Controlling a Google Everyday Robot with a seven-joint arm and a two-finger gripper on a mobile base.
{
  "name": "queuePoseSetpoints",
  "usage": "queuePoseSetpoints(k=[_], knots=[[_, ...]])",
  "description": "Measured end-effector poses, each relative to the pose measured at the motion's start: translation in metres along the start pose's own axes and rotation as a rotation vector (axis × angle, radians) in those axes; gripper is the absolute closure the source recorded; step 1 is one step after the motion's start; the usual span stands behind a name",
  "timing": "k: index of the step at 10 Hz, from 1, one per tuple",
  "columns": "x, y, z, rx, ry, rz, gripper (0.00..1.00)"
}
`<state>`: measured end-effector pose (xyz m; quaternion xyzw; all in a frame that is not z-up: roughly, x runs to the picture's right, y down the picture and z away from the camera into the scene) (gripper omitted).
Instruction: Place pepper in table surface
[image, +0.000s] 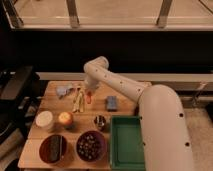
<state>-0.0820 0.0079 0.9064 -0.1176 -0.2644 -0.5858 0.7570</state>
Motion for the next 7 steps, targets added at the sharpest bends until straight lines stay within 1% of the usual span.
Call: queuePoseSetpoints(k=[1,2,3,4,6,7], knots=[[0.002,-0.001,-0.018,0.019,0.018,0.002,1.0],[0.005,-0.001,-0.031,0.034,0.033,0.005,1.0],[0.009,-0.001,-0.052,0.054,0.059,0.006,1.0],[0.014,0.0,-0.075,0.07,0.093,0.006,1.0],[0.025,0.0,-0.106,0.092,0.16,0.006,1.0],[0.03,-0.004,-0.12,0.104,0.194,-0.002,1.0]])
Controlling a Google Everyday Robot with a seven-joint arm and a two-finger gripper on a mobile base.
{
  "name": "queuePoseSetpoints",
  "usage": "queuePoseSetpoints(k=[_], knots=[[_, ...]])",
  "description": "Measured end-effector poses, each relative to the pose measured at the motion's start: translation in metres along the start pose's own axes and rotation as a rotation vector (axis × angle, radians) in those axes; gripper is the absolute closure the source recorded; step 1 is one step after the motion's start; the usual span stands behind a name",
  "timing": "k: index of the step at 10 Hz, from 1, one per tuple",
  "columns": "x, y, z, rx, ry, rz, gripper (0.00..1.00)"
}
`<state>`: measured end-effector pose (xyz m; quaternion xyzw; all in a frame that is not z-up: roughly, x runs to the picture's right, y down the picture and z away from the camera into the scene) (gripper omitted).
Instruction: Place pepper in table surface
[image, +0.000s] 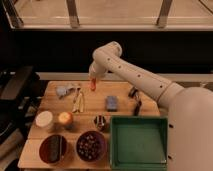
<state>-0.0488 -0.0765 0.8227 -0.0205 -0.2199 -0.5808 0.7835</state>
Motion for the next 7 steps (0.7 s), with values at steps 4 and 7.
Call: queuePoseSetpoints(k=[4,7], knots=[[0.025,-0.012,-0.023,0.02,0.059,-0.028,1.0],[0.021,-0.004,-0.001,0.014,0.028,-0.024,1.0]])
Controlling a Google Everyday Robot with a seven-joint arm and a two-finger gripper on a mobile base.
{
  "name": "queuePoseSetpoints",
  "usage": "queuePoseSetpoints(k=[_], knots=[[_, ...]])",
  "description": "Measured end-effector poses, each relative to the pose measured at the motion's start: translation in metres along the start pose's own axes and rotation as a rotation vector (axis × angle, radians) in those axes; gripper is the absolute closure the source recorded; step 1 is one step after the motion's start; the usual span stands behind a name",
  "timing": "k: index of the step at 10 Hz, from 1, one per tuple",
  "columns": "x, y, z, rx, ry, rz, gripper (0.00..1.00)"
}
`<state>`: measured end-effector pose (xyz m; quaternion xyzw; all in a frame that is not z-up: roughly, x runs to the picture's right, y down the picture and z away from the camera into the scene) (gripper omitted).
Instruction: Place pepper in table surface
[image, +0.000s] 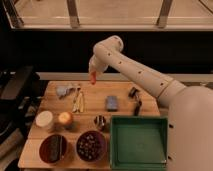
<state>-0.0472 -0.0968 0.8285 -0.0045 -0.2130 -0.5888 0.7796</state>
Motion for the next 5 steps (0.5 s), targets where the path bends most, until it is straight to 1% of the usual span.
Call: queuePoseSetpoints(k=[1,3,5], knots=[[-0.003,0.003,0.007,-0.001,-0.014,0.007,1.0],[-0.018,0.012,0.032,0.004,-0.064,0.032,1.0],[-0.03,0.019,0.049,0.005,-0.104,0.051,1.0]])
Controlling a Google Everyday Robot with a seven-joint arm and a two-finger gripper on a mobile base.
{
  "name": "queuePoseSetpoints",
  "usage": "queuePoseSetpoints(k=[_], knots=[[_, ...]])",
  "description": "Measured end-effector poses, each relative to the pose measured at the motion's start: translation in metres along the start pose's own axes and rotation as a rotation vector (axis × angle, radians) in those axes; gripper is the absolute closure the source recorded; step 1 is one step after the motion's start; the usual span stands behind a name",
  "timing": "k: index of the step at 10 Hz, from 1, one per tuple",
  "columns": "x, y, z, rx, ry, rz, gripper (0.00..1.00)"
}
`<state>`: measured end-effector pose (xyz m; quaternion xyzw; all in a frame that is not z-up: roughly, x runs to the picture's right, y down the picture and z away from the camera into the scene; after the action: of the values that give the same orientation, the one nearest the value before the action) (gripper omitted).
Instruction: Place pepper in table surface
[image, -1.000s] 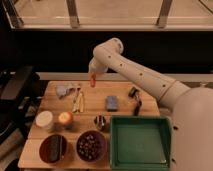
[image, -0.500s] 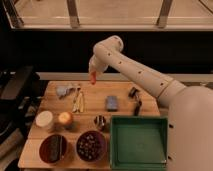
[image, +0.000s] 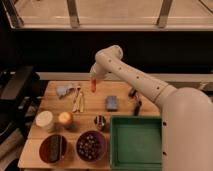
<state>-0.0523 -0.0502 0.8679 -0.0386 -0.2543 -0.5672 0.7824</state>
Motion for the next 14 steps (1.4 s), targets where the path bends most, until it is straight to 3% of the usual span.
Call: queuePoseSetpoints(k=[6,7,9,14], knots=[[-0.033,0.024,0.062,0.013,-0.112,0.08,1.0],[-0.039,0.028,0.072,0.017,-0.131,0.094,0.96],[-0.05,0.032,0.089,0.028,-0.166,0.119,0.76],[-0.064,0.038,0.106,0.038,-0.215,0.148,0.28]])
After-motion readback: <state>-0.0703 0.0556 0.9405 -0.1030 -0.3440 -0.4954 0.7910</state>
